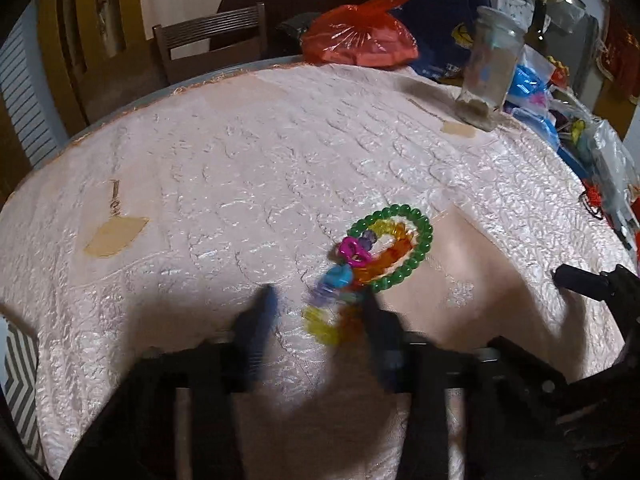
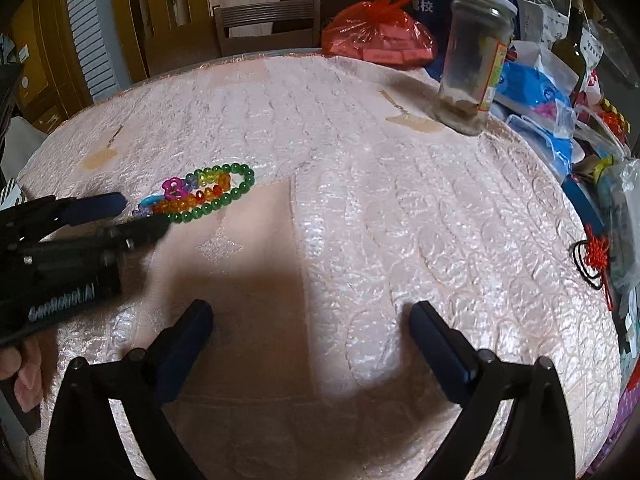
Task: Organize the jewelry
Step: 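Grasp the colourful acrylic link chain with the left tool while the right tool grasps the green bead bracelet, then lift the link chain with the left tool while the right tool lifts the green bracelet, then carry the chain and green bracelet over the tray and open both tools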
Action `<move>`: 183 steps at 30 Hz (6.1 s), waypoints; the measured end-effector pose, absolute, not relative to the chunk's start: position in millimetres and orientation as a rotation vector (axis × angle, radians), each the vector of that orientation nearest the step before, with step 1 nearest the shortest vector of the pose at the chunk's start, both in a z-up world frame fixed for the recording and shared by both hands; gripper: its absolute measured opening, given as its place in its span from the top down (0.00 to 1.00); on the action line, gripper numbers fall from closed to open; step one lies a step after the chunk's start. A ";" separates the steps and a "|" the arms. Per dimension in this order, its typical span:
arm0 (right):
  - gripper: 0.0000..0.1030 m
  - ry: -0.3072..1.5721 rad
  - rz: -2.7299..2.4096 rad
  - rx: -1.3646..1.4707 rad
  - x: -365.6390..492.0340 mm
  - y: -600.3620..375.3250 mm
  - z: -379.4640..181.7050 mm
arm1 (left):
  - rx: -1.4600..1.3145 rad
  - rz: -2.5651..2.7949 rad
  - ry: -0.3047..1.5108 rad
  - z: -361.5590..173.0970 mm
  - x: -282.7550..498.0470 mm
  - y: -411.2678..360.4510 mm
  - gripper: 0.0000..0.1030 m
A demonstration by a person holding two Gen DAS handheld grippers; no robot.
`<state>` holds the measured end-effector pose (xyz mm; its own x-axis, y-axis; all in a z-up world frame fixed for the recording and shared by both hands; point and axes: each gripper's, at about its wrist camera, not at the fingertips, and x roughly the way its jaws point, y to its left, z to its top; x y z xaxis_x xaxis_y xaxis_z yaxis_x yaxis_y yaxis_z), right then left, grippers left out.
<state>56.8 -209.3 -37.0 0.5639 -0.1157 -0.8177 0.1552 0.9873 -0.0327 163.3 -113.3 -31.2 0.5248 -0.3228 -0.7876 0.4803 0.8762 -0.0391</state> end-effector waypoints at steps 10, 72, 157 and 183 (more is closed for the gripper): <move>0.01 0.961 -0.164 0.047 58.1 -210.8 -37.1 | 0.136 -0.474 0.874 -18.2 114.4 -55.9 0.80; 0.93 0.820 0.218 0.140 29.3 -148.9 28.0 | 0.040 -0.414 0.756 34.4 55.9 -8.1 0.75; 0.93 0.861 0.578 -0.043 99.7 152.7 54.3 | -0.228 0.232 0.817 13.9 33.4 278.5 0.74; 0.89 1.011 0.706 0.000 109.5 196.5 -3.5 | -0.243 0.283 0.875 -16.8 12.3 277.7 0.70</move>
